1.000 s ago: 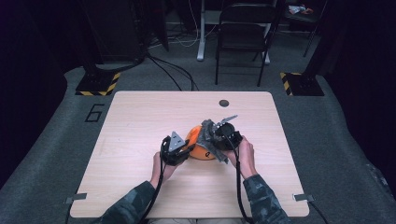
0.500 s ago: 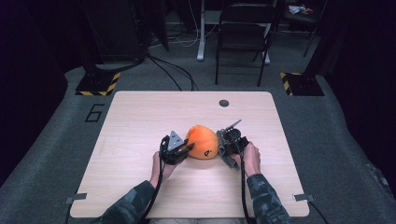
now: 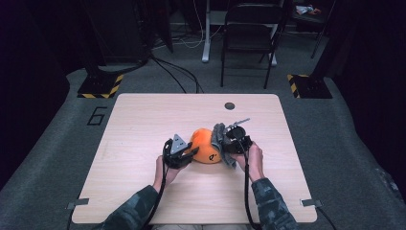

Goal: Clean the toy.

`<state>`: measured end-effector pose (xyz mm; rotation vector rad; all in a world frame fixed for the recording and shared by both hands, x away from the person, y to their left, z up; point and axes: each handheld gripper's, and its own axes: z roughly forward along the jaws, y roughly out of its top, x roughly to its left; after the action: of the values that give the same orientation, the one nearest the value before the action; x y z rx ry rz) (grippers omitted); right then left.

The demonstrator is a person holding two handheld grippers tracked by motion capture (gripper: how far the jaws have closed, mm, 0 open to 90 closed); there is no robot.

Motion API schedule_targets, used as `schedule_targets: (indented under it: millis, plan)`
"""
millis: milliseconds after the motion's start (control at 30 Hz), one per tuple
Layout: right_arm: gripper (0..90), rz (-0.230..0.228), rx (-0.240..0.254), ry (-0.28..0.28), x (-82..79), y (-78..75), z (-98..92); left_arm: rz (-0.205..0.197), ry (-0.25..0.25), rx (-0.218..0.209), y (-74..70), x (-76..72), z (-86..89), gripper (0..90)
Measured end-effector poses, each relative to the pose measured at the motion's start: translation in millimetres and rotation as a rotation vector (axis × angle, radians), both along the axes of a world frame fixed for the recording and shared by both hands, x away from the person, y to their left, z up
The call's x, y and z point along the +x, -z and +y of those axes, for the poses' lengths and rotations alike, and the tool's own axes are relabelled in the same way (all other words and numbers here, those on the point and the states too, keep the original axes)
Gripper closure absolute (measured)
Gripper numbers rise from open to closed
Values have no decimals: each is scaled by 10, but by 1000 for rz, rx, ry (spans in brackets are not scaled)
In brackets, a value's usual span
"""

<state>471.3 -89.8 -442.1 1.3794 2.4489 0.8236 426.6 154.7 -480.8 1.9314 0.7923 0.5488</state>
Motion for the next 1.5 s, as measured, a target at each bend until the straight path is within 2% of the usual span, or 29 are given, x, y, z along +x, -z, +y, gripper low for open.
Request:
schedule_targets:
  millis: [33,100,200,233,267,333,367,433,533,600,633,667,767,867,1000,1100,1200,1300,1367,1500]
  plan:
    - [744,-9,1,-6,8,5,-15,-1,10,-5,-4,-5,13,593]
    - [744,-12,0,-1,10,9,-12,-7,26,13,-14,-17,49,524]
    - [745,-24,-26,-3,21,13,0,-6,42,88,43,-42,70,441]
    - [745,-21,-22,-4,25,14,-1,-5,44,100,75,-38,64,418]
    - [745,-22,-21,-3,27,16,1,-1,44,99,103,-31,51,401]
    - [745,-26,-27,-4,26,14,7,-26,31,109,137,-9,8,384]
    - [745,-22,-28,-1,22,12,18,-41,34,102,143,-1,-8,399]
    - [745,-34,-41,11,25,20,23,-67,40,103,153,6,-31,482]
    - [745,-27,-41,8,38,23,-9,-69,31,88,151,0,-40,675]
    - [745,-23,-37,11,32,15,-17,-62,29,92,129,-2,-38,738]
    - [745,-36,-36,24,27,10,-13,-64,23,91,117,-5,-41,758]
    - [745,-36,-38,14,25,-8,-28,-55,25,93,97,-4,-39,773]
    - [745,-56,-41,22,2,-68,-36,-28,28,77,24,-7,-38,785]
    - [745,-79,-31,14,-20,-163,-54,-21,38,59,-52,-36,-45,793]
    - [745,-121,12,6,-77,-320,-40,-7,41,47,-123,-66,-61,797]
    - [745,-146,53,-6,-150,-438,8,-1,39,47,-127,-67,-81,796]
    - [745,-178,78,-43,-208,-489,117,1,34,49,-116,-65,-96,796]
    - [745,-169,50,-85,-221,-431,251,-4,32,55,-103,-61,-104,795]
    - [745,-156,9,-77,-219,-357,311,0,35,62,-91,-57,-107,793]
    - [746,-153,-7,-80,-185,-305,280,2,31,59,-66,-42,-108,789]
